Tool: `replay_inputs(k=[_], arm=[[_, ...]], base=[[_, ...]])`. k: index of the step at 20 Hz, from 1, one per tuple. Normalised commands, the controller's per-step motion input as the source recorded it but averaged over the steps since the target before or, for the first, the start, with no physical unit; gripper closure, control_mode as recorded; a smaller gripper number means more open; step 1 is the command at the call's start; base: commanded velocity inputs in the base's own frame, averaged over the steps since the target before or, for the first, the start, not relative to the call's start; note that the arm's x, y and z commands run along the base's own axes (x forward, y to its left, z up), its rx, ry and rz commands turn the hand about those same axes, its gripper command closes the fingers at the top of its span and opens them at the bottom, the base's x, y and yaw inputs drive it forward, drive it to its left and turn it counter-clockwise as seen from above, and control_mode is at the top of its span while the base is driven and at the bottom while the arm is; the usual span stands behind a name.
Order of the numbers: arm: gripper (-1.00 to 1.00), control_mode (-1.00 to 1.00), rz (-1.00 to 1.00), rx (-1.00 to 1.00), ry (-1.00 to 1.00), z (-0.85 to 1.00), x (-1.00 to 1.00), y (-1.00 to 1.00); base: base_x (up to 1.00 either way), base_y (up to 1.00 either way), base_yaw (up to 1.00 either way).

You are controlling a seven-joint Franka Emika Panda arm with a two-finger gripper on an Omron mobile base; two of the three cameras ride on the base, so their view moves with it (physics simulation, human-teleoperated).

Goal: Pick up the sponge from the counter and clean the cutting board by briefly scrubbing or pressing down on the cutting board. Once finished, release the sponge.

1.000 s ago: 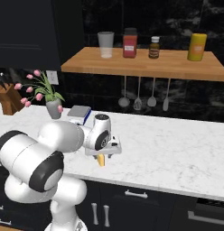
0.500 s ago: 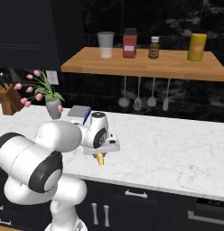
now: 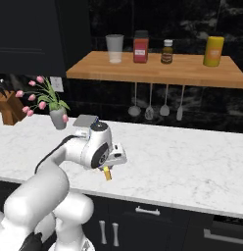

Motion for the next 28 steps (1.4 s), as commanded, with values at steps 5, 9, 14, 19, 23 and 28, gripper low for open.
replay_inputs(k=[5,9,14,19,23,28], arm=[[1.00,-1.00,0.08,0.00,-0.05,0.43,-0.15,0.33],[1.00,-1.00,0.14,0.00,0.00,0.47,0.00,0.26],[1.00,-1.00,0.13,0.00,0.00,0.19,-0.08,0.11],[1.00,1.00,0.02,0.00,0.00,0.00,-0.08,0.01],[1.00,1.00,0.00,0.00,0.00,0.00,0.00,0.00],[1.00,1.00,0.00,0.00,0.00,0.00,0.00,0.00]], base=[[0.00,0.00,0.00],[0.00,0.00,0.00],[0.00,0.00,0.00],[-0.58,0.00,0.05],[-1.00,-0.16,0.01],[-0.57,-0.81,-0.02]])
